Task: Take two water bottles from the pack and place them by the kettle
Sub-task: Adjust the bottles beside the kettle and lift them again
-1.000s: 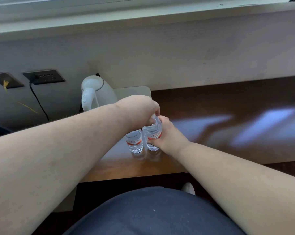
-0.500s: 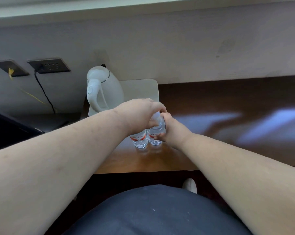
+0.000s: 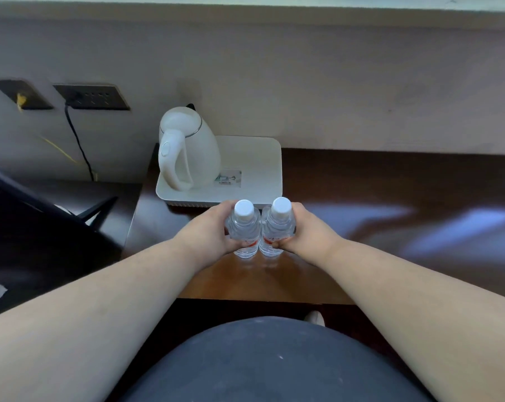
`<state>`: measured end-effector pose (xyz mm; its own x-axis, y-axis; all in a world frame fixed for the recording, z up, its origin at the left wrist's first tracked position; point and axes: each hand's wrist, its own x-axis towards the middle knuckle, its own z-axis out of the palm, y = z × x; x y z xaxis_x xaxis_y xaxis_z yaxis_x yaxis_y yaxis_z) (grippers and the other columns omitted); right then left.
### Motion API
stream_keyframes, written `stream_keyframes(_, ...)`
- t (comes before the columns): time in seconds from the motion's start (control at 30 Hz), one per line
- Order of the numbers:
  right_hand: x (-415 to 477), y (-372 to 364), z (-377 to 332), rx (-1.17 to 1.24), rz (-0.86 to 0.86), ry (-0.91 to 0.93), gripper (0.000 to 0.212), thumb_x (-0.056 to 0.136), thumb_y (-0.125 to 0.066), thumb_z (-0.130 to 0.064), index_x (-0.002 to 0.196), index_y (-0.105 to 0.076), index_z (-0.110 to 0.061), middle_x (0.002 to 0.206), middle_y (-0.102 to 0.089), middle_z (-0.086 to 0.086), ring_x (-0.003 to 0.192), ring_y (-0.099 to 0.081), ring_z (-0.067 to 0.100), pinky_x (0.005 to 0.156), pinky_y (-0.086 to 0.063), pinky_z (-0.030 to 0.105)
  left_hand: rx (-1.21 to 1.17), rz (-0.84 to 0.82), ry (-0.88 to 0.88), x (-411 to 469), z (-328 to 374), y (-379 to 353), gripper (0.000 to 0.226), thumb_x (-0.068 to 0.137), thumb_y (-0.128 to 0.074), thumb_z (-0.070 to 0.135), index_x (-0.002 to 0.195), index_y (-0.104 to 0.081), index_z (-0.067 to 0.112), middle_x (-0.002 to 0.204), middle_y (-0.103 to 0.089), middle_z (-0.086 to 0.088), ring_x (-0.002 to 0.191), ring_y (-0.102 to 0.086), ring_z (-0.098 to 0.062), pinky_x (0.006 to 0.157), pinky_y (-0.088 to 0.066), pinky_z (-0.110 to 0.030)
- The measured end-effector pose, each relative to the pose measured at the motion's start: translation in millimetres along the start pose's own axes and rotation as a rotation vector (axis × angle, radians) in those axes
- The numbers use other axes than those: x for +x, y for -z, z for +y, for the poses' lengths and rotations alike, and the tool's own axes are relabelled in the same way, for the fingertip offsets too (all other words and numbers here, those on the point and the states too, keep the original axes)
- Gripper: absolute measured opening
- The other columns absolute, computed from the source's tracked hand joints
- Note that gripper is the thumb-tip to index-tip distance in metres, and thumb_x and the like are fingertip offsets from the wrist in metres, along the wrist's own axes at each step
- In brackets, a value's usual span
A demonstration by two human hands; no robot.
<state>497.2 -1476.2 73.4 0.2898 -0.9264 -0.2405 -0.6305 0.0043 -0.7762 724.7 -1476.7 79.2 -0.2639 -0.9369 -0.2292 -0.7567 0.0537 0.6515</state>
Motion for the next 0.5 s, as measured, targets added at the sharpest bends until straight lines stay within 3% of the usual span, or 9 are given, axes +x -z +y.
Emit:
stream_keyframes(0.07,2,1,-3,0.022,-0.008,-0.002,0.018,0.076,-0.072,-0.005,0.093,-0.069,-0.009,0.092,-0.074,0.018,0.075,-0.056,0.015,0.078,-0.057,0.056,0.033,0.024,0.007,2,3,0,0.075,0.069,-0.088,0.04,0.135,-0.051,0.04,0.109,-0.06,0.021,0.095,-0.056,-0.005,0.079,-0.04,-0.021)
stream_keyframes(0.17,1,4,-11,0.03,-0.026,-0.004,0.023,0.077,-0.072,-0.005,0.099,-0.072,-0.013,0.096,-0.077,0.014,0.084,-0.069,0.025,0.082,-0.058,0.053,0.067,0.013,-0.004,3,6,8,0.073,0.072,-0.085,0.039,0.136,-0.05,0.038,0.117,-0.068,0.012,0.106,-0.064,-0.016,0.083,-0.044,-0.026)
stream_keyframes(0.27,-2,13,-27,0.06,0.025,0.022,0.022,0.079,-0.075,-0.01,0.099,-0.07,-0.019,0.093,-0.077,0.008,0.085,-0.072,0.026,0.082,-0.059,0.047,0.099,0.007,-0.042,7,13,30,0.073,0.071,-0.083,0.04,0.135,-0.049,0.043,0.11,-0.07,0.013,0.101,-0.066,-0.018,0.084,-0.05,-0.031)
stream_keyframes(0.37,5,30,-48,0.081,0.067,0.059,0.02,0.079,-0.077,-0.013,0.097,-0.07,-0.019,0.095,-0.077,0.011,0.081,-0.069,0.017,0.083,-0.058,0.05,0.111,0.029,-0.084,18,24,57,0.072,0.072,-0.083,0.04,0.134,-0.049,0.042,0.1,-0.069,0.016,0.089,-0.067,-0.013,0.075,-0.053,-0.029)
stream_keyframes(0.43,17,45,-62,0.09,0.087,0.056,0.02,0.079,-0.079,-0.015,0.097,-0.07,-0.017,0.099,-0.076,0.016,0.085,-0.071,0.027,0.085,-0.057,0.054,0.109,0.04,-0.086,33,33,75,0.068,0.072,-0.083,0.039,0.131,-0.048,0.045,0.088,-0.065,0.021,0.075,-0.062,-0.006,0.061,-0.046,-0.021)
stream_keyframes(0.5,36,60,-73,0.098,0.085,0.055,0.019,0.079,-0.077,-0.017,0.096,-0.071,-0.012,0.101,-0.075,0.02,0.081,-0.067,0.023,0.088,-0.057,0.058,0.117,0.043,-0.087,54,41,93,0.064,0.072,-0.083,0.039,0.127,-0.05,0.046,0.089,-0.062,0.023,0.082,-0.061,-0.009,0.064,-0.043,-0.022)
